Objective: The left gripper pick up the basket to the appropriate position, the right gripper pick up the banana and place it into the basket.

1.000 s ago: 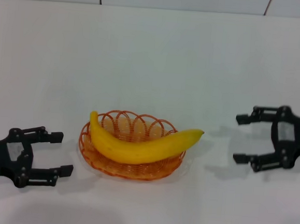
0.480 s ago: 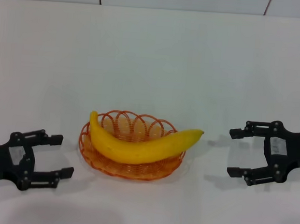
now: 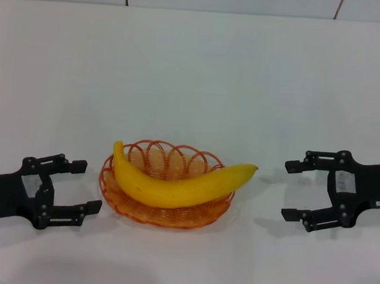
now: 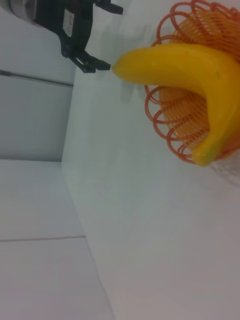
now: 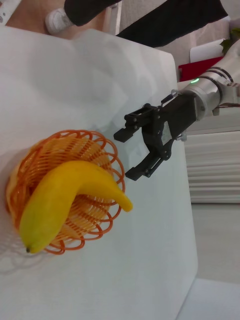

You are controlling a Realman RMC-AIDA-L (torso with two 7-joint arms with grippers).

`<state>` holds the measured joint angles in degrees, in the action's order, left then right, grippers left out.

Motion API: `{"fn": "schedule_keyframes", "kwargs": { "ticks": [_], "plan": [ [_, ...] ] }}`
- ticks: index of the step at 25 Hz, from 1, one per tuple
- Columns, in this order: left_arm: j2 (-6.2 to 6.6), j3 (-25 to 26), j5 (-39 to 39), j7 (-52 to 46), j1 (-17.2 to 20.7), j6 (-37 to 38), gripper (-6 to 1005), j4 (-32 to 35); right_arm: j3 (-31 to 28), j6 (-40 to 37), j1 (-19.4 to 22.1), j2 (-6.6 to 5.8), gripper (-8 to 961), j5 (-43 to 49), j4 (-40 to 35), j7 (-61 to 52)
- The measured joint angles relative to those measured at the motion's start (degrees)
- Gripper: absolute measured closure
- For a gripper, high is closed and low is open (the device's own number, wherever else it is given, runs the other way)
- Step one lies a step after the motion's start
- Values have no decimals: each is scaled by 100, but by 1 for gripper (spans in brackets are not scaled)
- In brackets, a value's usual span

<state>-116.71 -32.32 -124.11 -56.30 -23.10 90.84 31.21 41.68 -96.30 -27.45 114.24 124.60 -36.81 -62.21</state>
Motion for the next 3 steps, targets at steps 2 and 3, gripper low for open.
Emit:
{"fn": "schedule_keyframes", "kwargs": {
  "ticks": [2,3],
  "plan": [
    [6,-10,-1,1,-4,-1,152,0,17,8,-9,-5,80,2,20,-1],
    [6,-10,-1,1,-4,-1,152,0,22,8,-12,-5,80,2,21,-2]
  ]
}}
